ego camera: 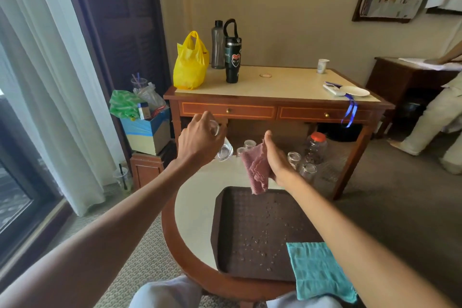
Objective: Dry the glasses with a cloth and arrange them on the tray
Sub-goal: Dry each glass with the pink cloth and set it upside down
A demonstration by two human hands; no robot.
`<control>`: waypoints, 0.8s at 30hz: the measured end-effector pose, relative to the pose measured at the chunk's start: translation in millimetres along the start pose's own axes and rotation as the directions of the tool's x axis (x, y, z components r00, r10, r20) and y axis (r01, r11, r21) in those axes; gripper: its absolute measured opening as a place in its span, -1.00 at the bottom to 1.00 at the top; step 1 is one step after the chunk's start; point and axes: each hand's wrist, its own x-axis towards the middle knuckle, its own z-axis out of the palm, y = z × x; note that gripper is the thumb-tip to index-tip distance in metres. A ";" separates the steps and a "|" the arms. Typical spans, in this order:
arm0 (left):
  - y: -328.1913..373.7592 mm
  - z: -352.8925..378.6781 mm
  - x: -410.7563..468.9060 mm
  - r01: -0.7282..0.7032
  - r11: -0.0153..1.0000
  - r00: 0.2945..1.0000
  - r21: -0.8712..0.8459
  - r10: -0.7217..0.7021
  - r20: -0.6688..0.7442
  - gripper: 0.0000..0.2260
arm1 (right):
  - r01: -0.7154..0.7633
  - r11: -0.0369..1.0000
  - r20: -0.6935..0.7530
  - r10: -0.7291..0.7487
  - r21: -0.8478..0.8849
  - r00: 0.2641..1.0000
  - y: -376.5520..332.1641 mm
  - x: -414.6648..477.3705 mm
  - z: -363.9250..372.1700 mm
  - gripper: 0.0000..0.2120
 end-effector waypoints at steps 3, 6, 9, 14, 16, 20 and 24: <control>-32.8 10.9 -13.0 0.033 0.996 0.993 0.084 -0.043 0.111 -0.67 | -0.071 0.997 0.050 0.073 -0.030 0.996 11.4 -4.1 7.1 0.03; -64.2 22.9 -29.8 0.036 0.986 0.970 0.161 -0.073 0.230 -0.63 | -0.070 0.984 0.047 0.079 -0.161 0.996 31.3 -1.1 13.8 -0.39; -83.7 35.3 -48.6 0.029 0.968 0.931 0.251 -0.118 0.346 -0.59 | -0.087 0.969 0.072 0.106 -0.233 0.992 47.1 3.9 19.7 -0.76; -114.6 61.3 -77.1 -0.003 0.949 0.864 0.316 -0.157 0.479 -0.64 | -0.167 0.980 0.195 0.185 -0.108 0.963 60.0 6.6 25.0 -0.84; -123.5 68.1 -84.8 -0.022 0.939 0.842 0.343 -0.168 0.512 -0.64 | -0.203 0.977 0.238 0.213 -0.065 0.948 64.6 8.5 24.8 -0.87; -132.3 78.7 -95.9 -0.076 0.921 0.811 0.382 -0.166 0.561 -0.61 | -0.199 0.980 0.309 0.195 -0.020 0.931 71.1 7.1 24.7 -0.77; -135.4 85.5 -101.3 -0.108 0.897 0.804 0.429 -0.175 0.568 -0.57 | -0.214 0.977 0.329 0.198 0.015 0.923 74.5 5.1 22.1 -0.66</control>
